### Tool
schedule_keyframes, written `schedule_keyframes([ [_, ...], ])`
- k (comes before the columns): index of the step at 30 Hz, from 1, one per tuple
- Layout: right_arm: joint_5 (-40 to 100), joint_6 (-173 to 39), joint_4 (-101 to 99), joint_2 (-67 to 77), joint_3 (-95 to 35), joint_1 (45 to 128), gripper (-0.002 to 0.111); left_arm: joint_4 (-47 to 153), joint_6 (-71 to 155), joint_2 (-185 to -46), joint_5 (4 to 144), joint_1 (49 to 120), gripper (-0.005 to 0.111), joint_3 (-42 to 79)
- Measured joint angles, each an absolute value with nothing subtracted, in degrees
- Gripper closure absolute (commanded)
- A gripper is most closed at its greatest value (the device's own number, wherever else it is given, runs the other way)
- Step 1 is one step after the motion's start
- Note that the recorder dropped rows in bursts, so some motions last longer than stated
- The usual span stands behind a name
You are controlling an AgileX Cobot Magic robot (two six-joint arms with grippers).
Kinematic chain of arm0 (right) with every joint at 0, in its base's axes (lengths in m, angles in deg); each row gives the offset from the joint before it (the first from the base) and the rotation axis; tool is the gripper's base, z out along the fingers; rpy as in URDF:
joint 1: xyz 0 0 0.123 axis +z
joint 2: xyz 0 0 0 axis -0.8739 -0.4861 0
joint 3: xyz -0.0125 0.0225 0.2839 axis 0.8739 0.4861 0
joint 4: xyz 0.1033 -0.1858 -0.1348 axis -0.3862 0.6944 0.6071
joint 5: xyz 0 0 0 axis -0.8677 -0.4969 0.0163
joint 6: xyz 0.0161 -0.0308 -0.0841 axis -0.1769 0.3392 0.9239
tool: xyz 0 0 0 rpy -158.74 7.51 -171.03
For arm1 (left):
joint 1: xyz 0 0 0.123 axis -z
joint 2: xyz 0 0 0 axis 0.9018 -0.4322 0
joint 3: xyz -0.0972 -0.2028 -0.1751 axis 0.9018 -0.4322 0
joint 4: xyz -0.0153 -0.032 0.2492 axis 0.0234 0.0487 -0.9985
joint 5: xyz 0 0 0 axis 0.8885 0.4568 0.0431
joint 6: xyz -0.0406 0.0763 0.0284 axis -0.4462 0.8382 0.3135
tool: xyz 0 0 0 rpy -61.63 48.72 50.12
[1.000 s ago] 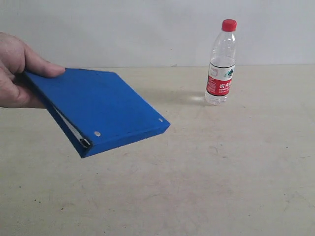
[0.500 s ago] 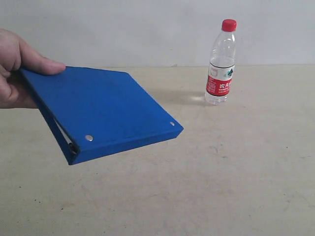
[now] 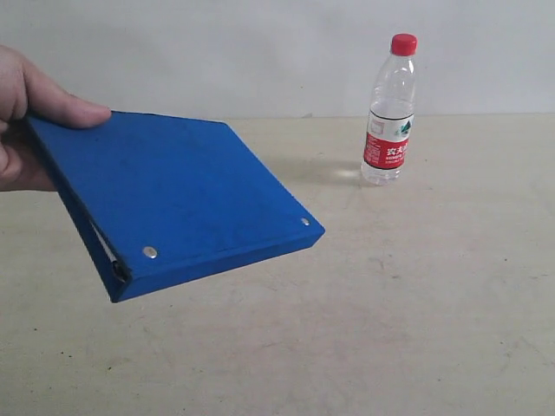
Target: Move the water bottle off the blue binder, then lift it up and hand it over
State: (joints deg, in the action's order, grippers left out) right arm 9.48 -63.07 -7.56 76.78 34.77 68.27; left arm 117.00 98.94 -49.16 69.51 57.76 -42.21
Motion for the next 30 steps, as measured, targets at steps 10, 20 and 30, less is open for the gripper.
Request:
schedule_keyframes([
  [10, 8.7, -62.5, -8.0, 76.8, 34.8, 63.2, 0.107, 117.0, 98.9, -49.2, 69.7, 57.8, 0.102, -42.2],
  [20, 8.7, -62.5, -8.2, 76.8, 34.8, 63.2, 0.107, 117.0, 98.9, -49.2, 69.9, 57.8, 0.102, -42.2],
  [30, 8.7, -62.5, -8.2, 76.8, 34.8, 63.2, 0.107, 117.0, 98.9, -49.2, 69.9, 57.8, 0.102, -42.2],
])
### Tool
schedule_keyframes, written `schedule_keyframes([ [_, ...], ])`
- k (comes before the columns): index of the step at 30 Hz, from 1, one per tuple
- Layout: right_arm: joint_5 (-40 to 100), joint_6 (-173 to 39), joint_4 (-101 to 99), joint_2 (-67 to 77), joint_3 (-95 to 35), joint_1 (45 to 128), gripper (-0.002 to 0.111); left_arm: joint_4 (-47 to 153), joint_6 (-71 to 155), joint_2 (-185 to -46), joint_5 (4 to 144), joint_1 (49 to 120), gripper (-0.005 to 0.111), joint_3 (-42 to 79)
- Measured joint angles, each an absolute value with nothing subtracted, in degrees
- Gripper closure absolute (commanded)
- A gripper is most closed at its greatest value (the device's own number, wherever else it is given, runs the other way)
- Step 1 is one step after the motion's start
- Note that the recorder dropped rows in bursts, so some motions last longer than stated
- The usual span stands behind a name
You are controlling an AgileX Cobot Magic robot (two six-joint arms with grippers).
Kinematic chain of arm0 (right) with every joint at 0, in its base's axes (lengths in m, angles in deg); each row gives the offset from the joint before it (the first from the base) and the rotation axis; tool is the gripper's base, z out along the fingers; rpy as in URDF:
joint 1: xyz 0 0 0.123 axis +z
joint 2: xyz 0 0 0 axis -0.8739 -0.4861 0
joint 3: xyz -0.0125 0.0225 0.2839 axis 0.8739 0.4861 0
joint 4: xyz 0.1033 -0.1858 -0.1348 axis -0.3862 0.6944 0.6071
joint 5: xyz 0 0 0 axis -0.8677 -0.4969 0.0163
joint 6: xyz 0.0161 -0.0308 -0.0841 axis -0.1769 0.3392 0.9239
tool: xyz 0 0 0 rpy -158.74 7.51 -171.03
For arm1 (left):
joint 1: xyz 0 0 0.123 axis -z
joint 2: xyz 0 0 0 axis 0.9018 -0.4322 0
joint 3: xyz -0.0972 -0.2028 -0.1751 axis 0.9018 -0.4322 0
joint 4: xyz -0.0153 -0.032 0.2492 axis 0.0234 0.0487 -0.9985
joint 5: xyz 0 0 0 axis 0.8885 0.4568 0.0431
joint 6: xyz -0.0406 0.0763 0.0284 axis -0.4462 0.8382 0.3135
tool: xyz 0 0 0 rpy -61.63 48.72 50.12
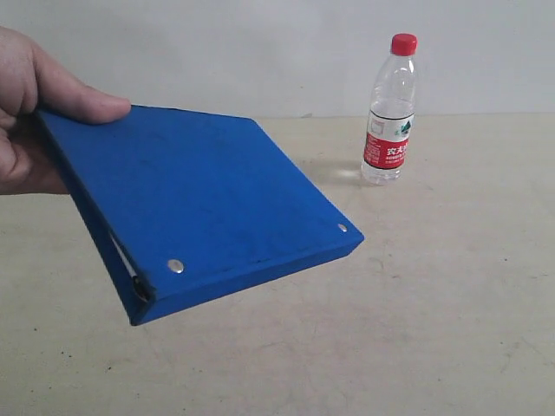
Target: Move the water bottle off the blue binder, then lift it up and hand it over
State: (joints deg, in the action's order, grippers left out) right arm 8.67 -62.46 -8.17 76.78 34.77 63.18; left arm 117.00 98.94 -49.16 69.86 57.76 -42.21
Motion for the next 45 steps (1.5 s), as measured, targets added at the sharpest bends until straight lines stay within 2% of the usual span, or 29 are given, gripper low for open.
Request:
schedule_keyframes([
  [6, 8.7, -62.5, -8.2, 76.8, 34.8, 63.2, 0.107, 117.0, 98.8, -49.0, 69.9, 57.8, 0.102, -42.2],
  [9, 8.7, -62.5, -8.2, 76.8, 34.8, 63.2, 0.107, 114.0, 91.8, -47.3, 69.8, 57.8, 0.102, -42.2],
  [11, 8.7, -62.5, -8.2, 76.8, 34.8, 63.2, 0.107, 105.8, 80.0, -46.3, 69.7, 57.8, 0.102, -41.8],
  [16, 8.7, -62.5, -8.2, 76.8, 34.8, 63.2, 0.107, 64.3, 32.1, -45.9, 69.2, 57.8, 0.102, -41.8],
  [20, 8.7, -62.5, -8.2, 76.8, 34.8, 63.2, 0.107, 45.3, 11.3, -45.9, 61.1, 57.8, 0.102, -42.0],
  [25, 8.7, -62.5, -8.2, 76.8, 34.8, 63.2, 0.107, 41.2, 10.7, -45.9, 51.0, 57.8, 0.102, -42.4],
  [31, 8.7, -62.5, -8.2, 76.8, 34.8, 63.2, 0.107, 52.4, 23.5, -45.9, 50.4, 59.8, 0.102, -42.4],
  [45, 8.7, -62.5, -8.2, 76.8, 34.8, 63.2, 0.107, 52.9, 24.6, -45.9, 50.4, 59.8, 0.102, -42.4],
])
